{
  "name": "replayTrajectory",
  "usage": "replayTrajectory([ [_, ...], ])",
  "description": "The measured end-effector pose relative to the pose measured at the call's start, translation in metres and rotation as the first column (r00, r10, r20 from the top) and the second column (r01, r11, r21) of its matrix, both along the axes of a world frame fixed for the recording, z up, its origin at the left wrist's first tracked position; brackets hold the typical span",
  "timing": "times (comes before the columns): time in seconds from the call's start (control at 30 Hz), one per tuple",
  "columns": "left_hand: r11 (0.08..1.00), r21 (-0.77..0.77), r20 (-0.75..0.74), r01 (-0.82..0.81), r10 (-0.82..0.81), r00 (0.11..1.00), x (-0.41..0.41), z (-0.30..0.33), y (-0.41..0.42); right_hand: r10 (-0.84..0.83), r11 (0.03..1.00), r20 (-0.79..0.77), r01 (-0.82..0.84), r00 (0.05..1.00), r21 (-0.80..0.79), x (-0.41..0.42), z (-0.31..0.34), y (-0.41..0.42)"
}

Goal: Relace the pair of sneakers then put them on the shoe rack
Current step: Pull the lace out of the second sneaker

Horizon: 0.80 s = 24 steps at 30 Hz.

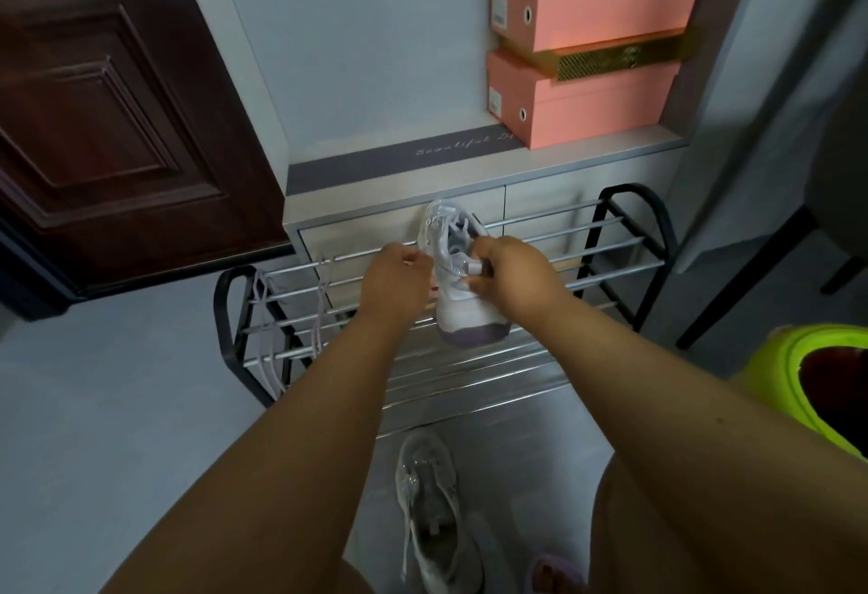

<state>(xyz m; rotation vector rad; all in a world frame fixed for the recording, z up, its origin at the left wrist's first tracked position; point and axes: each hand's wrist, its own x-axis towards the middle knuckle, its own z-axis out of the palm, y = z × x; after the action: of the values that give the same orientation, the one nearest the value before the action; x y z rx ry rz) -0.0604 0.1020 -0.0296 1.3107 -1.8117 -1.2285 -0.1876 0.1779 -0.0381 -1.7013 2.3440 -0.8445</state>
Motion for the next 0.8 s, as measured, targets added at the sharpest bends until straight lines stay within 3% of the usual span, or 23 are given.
replayTrajectory([
  [0.2, 0.999, -0.045, 0.098, -0.014, 0.019, 0.995, 0.008, 0.012, 0.007, 0.062, 0.998, -0.087, -0.064, 0.994, -0.025, 0.028, 0.019, 0.040],
  [0.47, 0.957, -0.287, 0.335, 0.052, 0.049, 0.941, 0.032, 0.044, 0.031, 0.148, 0.966, -0.261, -0.196, 0.954, -0.169, 0.067, 0.024, 0.090],
  [0.57, 0.907, -0.390, 0.437, 0.161, 0.028, 0.899, 0.045, 0.052, 0.040, 0.149, 0.948, -0.271, -0.215, 0.951, -0.235, 0.080, 0.020, 0.106],
  [0.67, 0.859, -0.467, 0.394, 0.210, -0.011, 0.919, 0.064, 0.052, 0.056, 0.195, 0.951, -0.096, -0.212, 0.976, -0.224, 0.093, 0.023, 0.126],
  [0.73, 0.825, -0.525, 0.345, 0.209, -0.018, 0.939, 0.079, 0.046, 0.069, 0.207, 0.971, 0.161, -0.183, 0.965, -0.151, 0.101, 0.032, 0.139],
  [0.8, 0.809, -0.545, 0.341, 0.220, -0.026, 0.940, 0.092, 0.038, 0.084, 0.141, 0.983, 0.318, -0.095, 0.938, -0.157, 0.102, 0.038, 0.145],
])
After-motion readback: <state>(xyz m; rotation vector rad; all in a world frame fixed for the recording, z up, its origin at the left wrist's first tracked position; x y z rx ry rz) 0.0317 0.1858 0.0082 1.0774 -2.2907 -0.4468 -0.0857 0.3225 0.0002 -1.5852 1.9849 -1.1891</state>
